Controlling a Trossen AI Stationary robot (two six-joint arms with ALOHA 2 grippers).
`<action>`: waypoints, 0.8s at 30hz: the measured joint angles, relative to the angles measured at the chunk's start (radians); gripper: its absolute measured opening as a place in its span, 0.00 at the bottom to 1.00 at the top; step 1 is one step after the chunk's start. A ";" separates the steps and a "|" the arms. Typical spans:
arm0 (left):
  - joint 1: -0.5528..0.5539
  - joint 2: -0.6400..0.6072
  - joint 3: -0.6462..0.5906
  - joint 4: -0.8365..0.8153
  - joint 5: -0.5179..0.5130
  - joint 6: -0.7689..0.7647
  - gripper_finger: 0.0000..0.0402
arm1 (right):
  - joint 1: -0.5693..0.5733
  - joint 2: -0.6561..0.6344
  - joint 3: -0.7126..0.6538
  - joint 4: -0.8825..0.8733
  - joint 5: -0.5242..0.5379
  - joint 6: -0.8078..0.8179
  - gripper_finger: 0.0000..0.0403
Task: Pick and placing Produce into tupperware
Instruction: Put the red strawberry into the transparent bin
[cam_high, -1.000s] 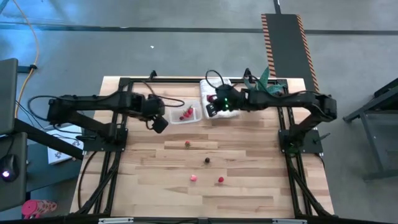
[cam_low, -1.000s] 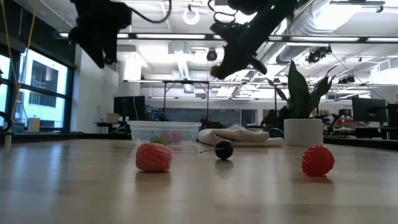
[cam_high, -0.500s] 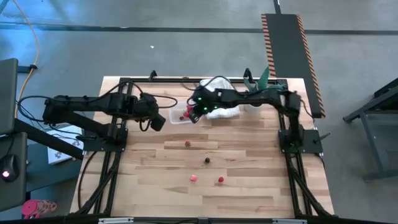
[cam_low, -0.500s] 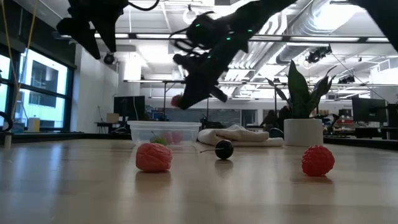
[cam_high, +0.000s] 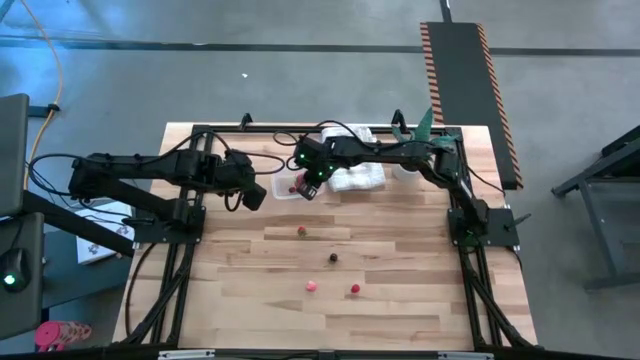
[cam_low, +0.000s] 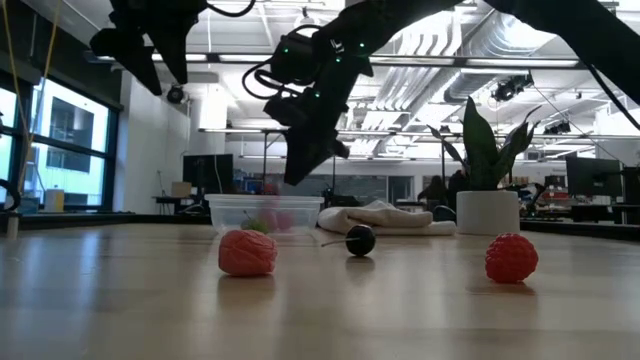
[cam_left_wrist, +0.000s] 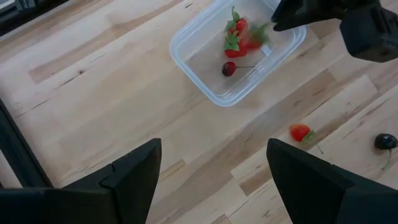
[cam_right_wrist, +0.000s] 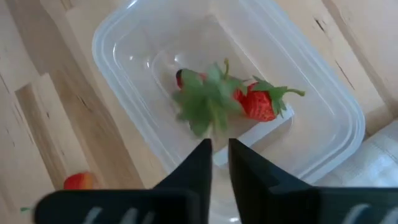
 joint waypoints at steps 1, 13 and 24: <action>0.000 0.000 0.000 0.000 0.000 0.000 0.70 | 0.000 0.000 0.001 -0.006 0.000 -0.004 0.14; -0.017 0.000 -0.065 0.133 0.028 0.034 0.70 | 0.047 -0.100 0.000 -0.115 0.001 0.031 0.39; -0.198 0.001 -0.405 0.801 0.116 -0.038 0.70 | 0.158 -0.380 0.000 -0.354 0.298 0.164 0.40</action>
